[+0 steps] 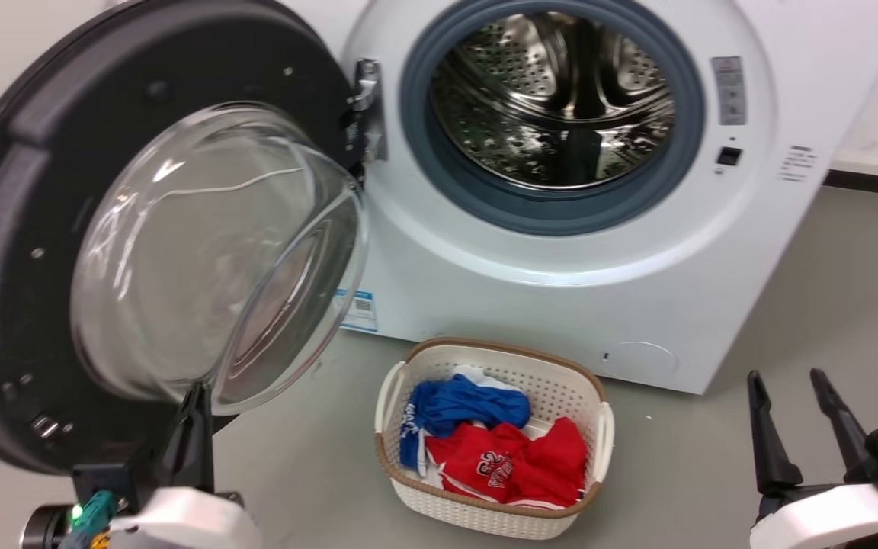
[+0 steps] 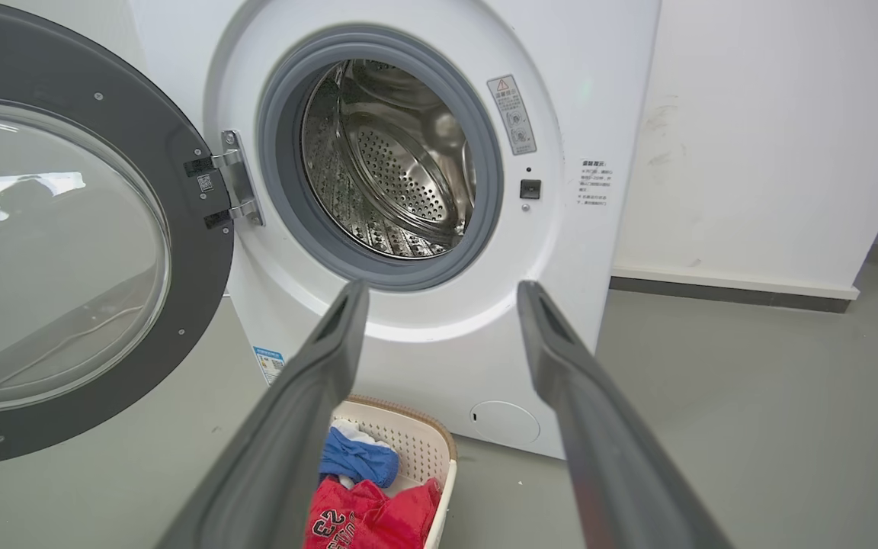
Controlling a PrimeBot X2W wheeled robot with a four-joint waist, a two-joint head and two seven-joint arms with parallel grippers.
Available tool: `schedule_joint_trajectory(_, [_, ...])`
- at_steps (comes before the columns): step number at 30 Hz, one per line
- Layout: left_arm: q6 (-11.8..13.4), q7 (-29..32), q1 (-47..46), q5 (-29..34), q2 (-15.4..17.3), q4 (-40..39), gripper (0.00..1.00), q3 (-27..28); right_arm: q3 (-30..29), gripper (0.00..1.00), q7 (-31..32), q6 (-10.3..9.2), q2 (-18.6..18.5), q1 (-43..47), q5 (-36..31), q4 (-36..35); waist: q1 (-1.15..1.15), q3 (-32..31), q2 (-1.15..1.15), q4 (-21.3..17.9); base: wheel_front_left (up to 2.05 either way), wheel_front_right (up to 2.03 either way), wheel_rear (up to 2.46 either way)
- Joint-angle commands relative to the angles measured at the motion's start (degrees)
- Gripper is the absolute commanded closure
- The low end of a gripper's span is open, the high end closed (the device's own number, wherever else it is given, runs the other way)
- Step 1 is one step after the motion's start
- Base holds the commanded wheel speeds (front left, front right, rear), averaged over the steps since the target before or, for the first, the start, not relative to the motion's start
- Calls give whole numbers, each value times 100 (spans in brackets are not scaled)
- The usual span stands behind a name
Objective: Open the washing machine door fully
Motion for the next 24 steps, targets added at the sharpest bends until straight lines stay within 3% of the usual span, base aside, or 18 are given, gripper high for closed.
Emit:
schedule_joint_trajectory(1, [-81,36,-188,17,-42,22,100,-74,37,0,0,-1,1,52,-6,45,0,-18,0,-216,0,0,0])
schedule_joint_trajectory(2, [-125,57,-234,1,-59,52,59,-126,65,0,-3,-1,2,51,4,64,0,-21,0,-292,0,0,0])
schedule_joint_trajectory(3, [-173,59,-297,-46,-82,89,40,-138,98,0,-3,0,2,43,-6,82,0,-21,0,-369,0,0,0])
schedule_joint_trajectory(4, [-211,50,-362,-38,-63,145,34,-155,132,0,-2,-1,3,32,-12,109,0,-22,0,-448,0,0,0])
schedule_joint_trajectory(5, [-240,45,-408,-44,-66,203,22,-179,150,0,2,-1,2,19,-17,143,0,-25,0,-520,0,0,0])
schedule_joint_trajectory(6, [-271,26,-448,-59,-94,252,0,-201,165,0,3,-1,2,0,-13,164,0,-24,0,-589,0,0,0])
schedule_joint_trajectory(17, [-302,-176,-689,1,-160,743,0,-276,308,0,-92,-1,2,-249,-115,386,0,90,0,-1321,0,0,0])
schedule_joint_trajectory(24, [-342,-281,-748,-73,-244,895,0,-293,295,0,-154,0,2,-334,-117,488,0,159,0,-1539,0,0,0])
